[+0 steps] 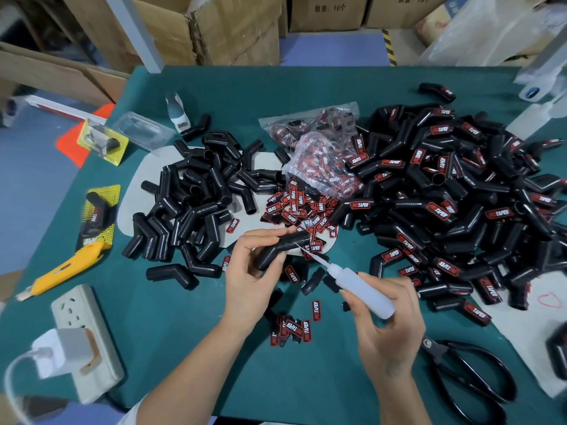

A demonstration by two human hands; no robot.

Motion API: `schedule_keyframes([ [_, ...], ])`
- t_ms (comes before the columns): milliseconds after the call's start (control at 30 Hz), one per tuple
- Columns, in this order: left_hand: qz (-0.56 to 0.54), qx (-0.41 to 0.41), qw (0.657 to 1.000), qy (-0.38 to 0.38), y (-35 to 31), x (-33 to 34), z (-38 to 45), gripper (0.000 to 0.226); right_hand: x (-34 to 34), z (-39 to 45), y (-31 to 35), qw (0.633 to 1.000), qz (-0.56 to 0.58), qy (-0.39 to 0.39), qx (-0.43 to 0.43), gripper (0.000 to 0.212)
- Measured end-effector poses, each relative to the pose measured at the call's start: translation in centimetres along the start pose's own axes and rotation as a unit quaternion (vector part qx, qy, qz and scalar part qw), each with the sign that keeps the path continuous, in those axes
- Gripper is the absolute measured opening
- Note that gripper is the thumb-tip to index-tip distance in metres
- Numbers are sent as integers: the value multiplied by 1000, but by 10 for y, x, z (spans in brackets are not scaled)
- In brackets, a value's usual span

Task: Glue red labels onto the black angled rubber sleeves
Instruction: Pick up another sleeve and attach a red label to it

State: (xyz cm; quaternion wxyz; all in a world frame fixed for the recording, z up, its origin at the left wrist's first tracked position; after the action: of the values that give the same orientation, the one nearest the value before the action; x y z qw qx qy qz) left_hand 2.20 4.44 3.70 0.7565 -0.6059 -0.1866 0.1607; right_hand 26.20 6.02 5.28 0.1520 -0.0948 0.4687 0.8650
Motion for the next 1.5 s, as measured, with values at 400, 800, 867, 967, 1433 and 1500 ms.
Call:
schedule_keyframes([
  [400,11,4,1000,-2,-4,1,-1,34,1,0,3,1000,-2,2,-11,20],
  [800,7,3,1000,2,0,0,-1,34,1,0,3,1000,-7,6,-16,19],
  [867,3,1,1000,3,1,-1,0,33,0,0,2,1000,-1,4,-7,19],
  [967,-3,4,1000,6,0,1,-1,30,1,0,4,1000,7,6,-12,24],
  [1433,4,-8,1000,1,0,1,-1,32,1,-1,-1,1000,3,11,-18,24],
  [1500,6,-3,1000,8,-1,2,-1,34,3,-1,0,1000,8,16,-20,26],
])
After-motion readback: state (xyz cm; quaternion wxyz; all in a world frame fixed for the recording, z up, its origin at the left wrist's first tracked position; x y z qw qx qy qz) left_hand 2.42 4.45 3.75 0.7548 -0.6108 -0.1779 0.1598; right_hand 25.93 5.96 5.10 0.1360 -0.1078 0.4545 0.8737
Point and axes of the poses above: each hand's wrist, its own z-axis towards the middle knuckle, its own x-axis out of the palm, y = z × x, the point moved 8 cm from there along z, towards the middle knuckle, and after that the axes turned 5 degrees about -x, right-handed, at the moved point
